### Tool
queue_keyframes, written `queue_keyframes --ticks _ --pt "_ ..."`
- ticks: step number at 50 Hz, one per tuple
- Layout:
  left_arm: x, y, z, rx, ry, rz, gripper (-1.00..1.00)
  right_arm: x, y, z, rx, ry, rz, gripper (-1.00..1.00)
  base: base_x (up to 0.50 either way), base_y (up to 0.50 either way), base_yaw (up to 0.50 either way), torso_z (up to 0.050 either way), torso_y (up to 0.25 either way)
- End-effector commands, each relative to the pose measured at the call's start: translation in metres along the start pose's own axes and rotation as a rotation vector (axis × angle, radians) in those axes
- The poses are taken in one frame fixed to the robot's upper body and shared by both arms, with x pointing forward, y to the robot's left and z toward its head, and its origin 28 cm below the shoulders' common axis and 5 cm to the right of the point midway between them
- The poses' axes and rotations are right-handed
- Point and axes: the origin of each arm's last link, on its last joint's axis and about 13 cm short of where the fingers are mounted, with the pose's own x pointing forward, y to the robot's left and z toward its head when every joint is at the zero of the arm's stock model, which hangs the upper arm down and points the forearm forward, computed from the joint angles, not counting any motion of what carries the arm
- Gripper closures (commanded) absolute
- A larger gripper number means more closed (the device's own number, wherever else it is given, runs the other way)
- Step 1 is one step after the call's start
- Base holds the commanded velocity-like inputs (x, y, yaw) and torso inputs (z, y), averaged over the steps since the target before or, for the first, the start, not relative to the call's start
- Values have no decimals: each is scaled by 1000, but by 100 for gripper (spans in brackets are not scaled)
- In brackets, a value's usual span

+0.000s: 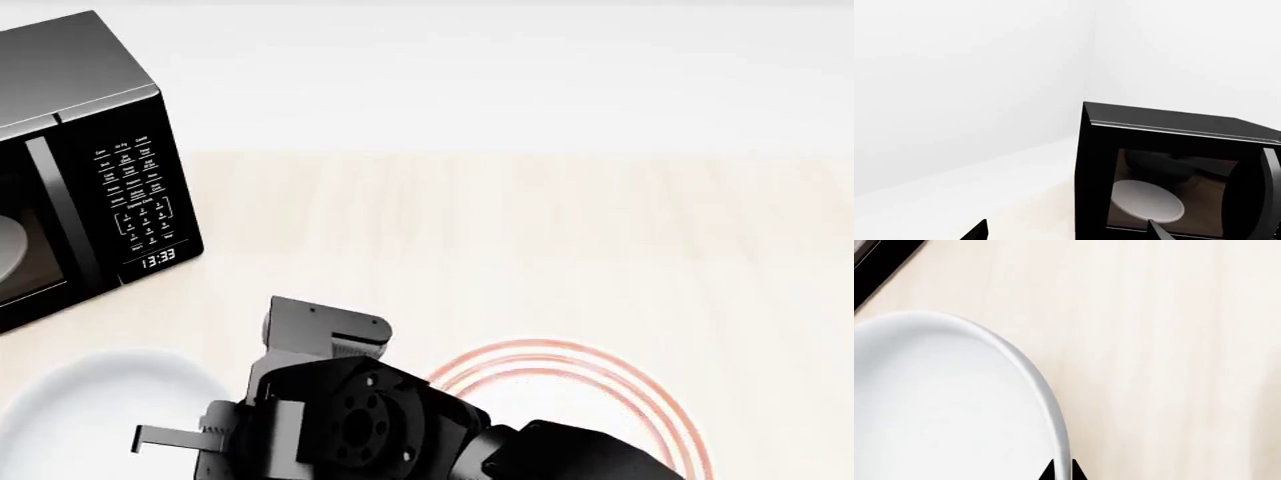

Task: Put the white bowl to the right of the plate.

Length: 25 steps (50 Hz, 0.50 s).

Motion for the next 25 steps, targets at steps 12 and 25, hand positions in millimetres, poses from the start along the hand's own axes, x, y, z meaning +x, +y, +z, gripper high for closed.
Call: queue_keyframes --ticks 12,25 --pt "-1 0 0 0 1 -1 -100 -35 29 28 -68 -148 -31 100 0 0 0 0 1" --pt "0 -2 1 6 2 -4 -100 -71 27 30 -81 -231 -40 100 0 0 0 0 0"
